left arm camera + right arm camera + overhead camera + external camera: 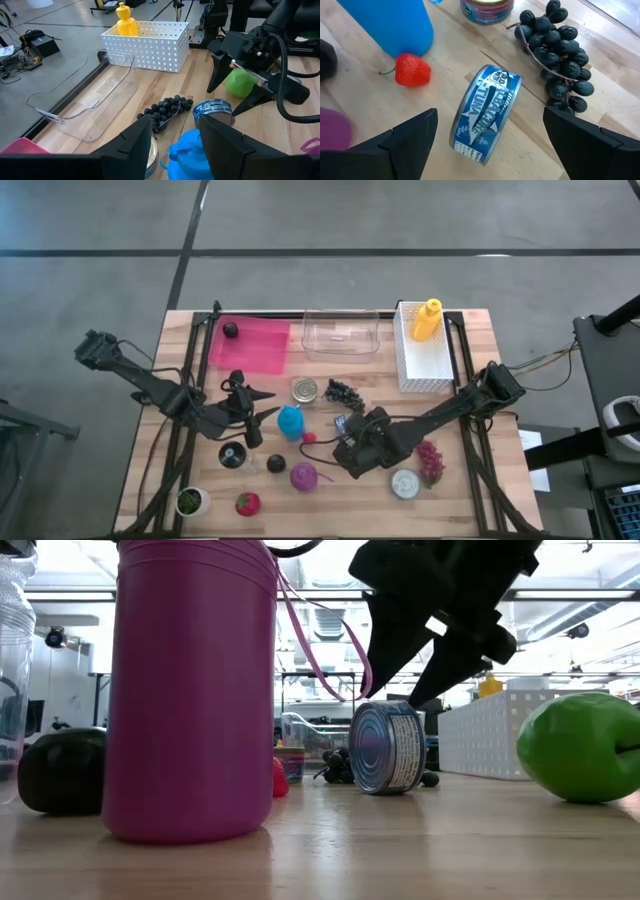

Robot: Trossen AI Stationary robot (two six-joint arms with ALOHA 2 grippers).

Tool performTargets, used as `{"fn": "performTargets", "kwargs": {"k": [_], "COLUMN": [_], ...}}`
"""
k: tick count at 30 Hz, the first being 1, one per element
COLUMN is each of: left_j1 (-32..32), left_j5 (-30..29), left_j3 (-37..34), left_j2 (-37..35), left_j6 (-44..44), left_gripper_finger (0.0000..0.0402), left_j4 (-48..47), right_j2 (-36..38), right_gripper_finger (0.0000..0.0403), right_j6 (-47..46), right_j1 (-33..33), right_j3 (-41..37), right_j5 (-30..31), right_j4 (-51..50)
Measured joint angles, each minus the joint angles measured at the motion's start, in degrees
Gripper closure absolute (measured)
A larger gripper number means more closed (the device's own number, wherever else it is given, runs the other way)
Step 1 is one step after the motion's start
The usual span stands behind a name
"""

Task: Pick & Place Food Item
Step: Put the blue tuna can into the transparent bin

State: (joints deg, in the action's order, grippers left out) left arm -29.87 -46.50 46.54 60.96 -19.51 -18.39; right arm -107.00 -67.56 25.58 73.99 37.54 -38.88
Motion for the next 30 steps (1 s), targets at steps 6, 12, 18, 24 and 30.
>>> {"fn": "performTargets", "kwargs": {"k": [6,12,18,24,30], "left_j1": [0.00,0.00,0.00,-0.01,-0.02], "left_j5": [0.02,0.01,0.00,0.01,0.00], "left_j3": [0.00,0.00,0.00,0.00,0.00], "left_j2": [0.01,0.01,0.01,0.01,0.01], "left_j6": [0.00,0.00,0.00,0.00,0.00], "left_gripper_finger": [0.0232,0.0233,0.0233,0.0232,0.0232], "left_j4": [0.00,0.00,0.00,-0.02,-0.02], "right_j2": [0.00,0.00,-0.02,-0.02,-0.02], "right_gripper_finger": [0.0042,0.0046,0.0060,0.0093,0.0150], "right_j6": [-0.02,0.08,0.23,0.23,0.23], "right_j1": [-0.68,-1.53,-1.65,-1.68,-1.60], "right_j3": [-3.29,-7.71,-9.45,-10.06,-10.56], "right_j5": [0.00,0.00,-0.04,-0.29,-1.07], "right_j4": [4.95,13.29,16.05,17.43,18.31]}}
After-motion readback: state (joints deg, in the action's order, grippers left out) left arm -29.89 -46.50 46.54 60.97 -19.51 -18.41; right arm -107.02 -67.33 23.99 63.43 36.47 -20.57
